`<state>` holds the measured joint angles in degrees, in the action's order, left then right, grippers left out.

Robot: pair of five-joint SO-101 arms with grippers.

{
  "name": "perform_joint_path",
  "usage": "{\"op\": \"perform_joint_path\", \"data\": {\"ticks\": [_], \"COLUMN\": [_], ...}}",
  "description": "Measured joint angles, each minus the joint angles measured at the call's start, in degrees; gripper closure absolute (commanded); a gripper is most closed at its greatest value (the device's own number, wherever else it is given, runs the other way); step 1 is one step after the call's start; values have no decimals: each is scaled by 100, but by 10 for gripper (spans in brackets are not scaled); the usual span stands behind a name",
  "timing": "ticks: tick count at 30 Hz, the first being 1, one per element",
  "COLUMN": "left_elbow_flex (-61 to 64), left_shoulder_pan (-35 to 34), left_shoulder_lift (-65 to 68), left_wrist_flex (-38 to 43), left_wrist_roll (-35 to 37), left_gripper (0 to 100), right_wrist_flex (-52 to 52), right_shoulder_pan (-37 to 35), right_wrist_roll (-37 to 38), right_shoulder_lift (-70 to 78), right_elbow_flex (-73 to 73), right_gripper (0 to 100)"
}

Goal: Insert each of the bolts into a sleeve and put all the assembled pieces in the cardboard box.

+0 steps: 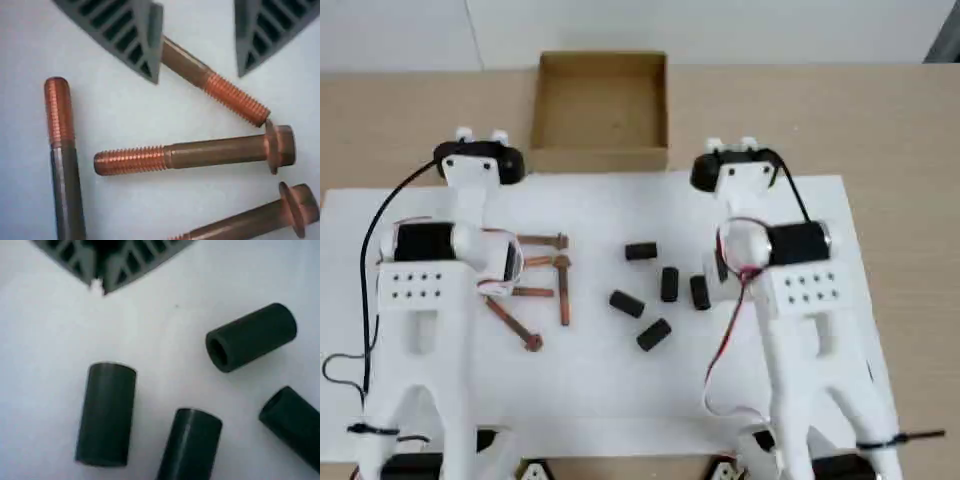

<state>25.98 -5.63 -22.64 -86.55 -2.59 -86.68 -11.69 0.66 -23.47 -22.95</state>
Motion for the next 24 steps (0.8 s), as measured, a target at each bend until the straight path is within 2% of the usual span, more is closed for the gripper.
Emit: {"op": "perform_joint_path", "data": {"ticks": [7,13,18,24], "left_elbow_flex": [0,0,0,0], "left_shoulder_pan": [0,0,9,9], "left_shoulder_lift": [369,501,571,571], "left_wrist_flex": [0,0,0,0], "left_wrist_roll": [0,9,9,0], "left_gripper": [897,896,896,896], "right_wrist_flex": [343,378,633,765], "right_shoulder_pan": [-18,-18,-35,-659], "right_wrist_roll": [290,290,290,123], "right_shoulder_lift": [782,1099,1204,1204], "right_elbow_flex": [0,0,0,0], "right_gripper": [991,878,865,865]}}
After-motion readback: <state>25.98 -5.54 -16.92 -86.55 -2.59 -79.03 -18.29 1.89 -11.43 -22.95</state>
